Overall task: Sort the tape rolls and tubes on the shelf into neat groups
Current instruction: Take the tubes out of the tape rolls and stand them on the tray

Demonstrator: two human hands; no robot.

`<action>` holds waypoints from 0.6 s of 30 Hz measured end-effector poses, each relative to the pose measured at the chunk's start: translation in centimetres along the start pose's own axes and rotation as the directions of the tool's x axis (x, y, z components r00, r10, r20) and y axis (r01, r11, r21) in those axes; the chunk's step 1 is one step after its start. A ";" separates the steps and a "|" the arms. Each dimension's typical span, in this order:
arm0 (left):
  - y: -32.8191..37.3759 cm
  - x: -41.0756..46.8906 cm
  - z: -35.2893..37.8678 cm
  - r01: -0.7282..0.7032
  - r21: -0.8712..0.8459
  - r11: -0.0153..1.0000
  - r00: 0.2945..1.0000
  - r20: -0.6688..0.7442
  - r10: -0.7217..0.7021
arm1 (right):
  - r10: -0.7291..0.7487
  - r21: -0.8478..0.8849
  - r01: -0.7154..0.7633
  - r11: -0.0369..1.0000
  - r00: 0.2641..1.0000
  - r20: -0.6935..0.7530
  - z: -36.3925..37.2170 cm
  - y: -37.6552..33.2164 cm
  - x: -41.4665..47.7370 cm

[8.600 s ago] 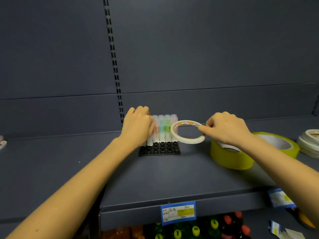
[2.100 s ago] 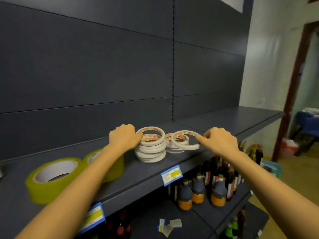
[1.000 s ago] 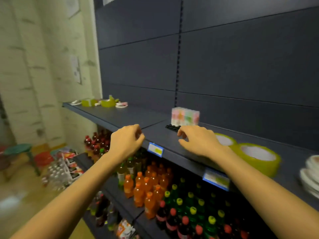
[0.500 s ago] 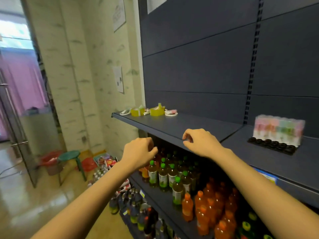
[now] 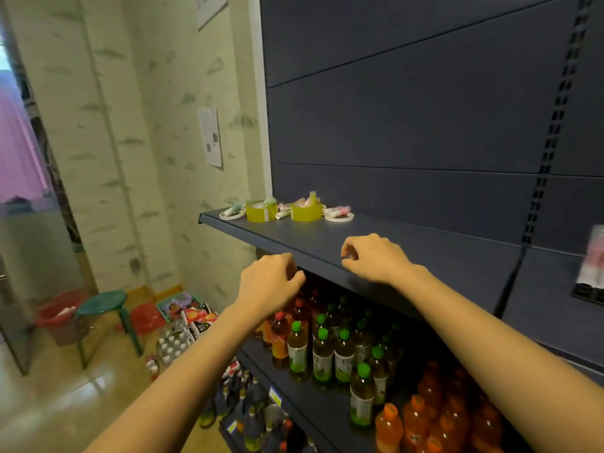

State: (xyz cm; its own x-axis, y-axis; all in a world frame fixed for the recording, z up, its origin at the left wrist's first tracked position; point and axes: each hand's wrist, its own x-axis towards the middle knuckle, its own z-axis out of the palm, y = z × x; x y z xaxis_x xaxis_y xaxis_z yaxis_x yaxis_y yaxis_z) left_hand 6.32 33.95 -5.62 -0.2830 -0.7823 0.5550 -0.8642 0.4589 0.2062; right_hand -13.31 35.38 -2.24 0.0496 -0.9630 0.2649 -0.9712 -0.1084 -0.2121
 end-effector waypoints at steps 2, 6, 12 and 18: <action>-1.4 2.4 1.1 -0.011 -0.010 1.000 1.000 0.003 0.011 | 0.011 -0.017 -0.011 1.000 1.000 -0.016 0.7 0.3 3.2; -4.5 7.5 3.2 0.009 -0.037 0.999 0.999 0.040 -0.007 | 0.053 -0.030 -0.054 0.998 0.998 -0.039 1.9 1.0 10.0; -9.5 13.9 5.2 0.006 -0.089 0.996 1.000 0.018 -0.005 | 0.139 -0.015 -0.142 0.990 0.984 -0.108 2.8 1.5 19.2; -13.2 19.1 7.7 -0.025 -0.111 0.994 0.999 0.035 0.029 | 0.219 0.028 -0.217 0.976 0.967 -0.134 4.7 0.8 25.8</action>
State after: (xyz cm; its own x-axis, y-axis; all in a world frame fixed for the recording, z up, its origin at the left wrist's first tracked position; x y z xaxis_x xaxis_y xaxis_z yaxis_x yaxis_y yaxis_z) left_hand 9.16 9.67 -3.93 -0.3220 -0.7828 0.5324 -0.8055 0.5220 0.2804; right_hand -11.69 9.33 -0.02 -0.1958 -0.9215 0.3354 -0.9518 0.0963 -0.2911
